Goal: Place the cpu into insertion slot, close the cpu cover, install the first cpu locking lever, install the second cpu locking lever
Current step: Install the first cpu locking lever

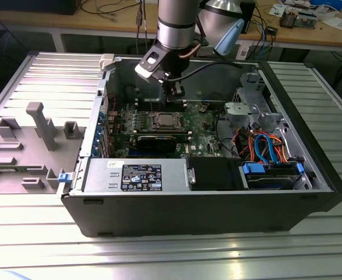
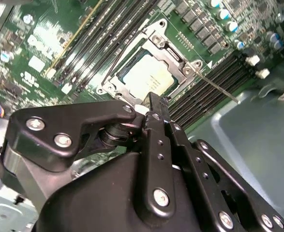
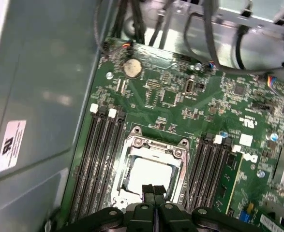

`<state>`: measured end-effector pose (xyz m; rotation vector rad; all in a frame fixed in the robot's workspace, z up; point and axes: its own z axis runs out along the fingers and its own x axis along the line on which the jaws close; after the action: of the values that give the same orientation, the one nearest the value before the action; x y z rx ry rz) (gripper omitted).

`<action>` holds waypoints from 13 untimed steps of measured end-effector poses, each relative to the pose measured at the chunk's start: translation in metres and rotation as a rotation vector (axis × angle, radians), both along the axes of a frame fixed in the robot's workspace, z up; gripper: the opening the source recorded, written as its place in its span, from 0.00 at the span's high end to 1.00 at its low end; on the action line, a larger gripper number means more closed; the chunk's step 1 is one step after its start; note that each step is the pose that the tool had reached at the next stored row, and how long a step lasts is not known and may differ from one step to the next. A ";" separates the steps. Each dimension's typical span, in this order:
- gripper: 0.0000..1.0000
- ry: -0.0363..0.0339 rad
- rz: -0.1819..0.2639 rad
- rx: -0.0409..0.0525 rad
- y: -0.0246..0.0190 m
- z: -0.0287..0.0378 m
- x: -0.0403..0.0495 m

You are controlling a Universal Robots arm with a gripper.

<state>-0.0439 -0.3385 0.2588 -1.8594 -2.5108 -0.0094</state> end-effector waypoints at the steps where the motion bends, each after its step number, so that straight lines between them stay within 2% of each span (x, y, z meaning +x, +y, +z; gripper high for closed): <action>1: 0.89 0.0000 0.035 0.0000 0.0000 0.0000 0.0000; 6: 0.89 0.0000 0.135 0.0000 0.0000 0.0000 0.0000; 13: 0.89 0.0000 0.147 0.0000 0.0000 0.0000 0.0000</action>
<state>-0.0438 -0.3385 0.2588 -1.6704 -2.6398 -0.0074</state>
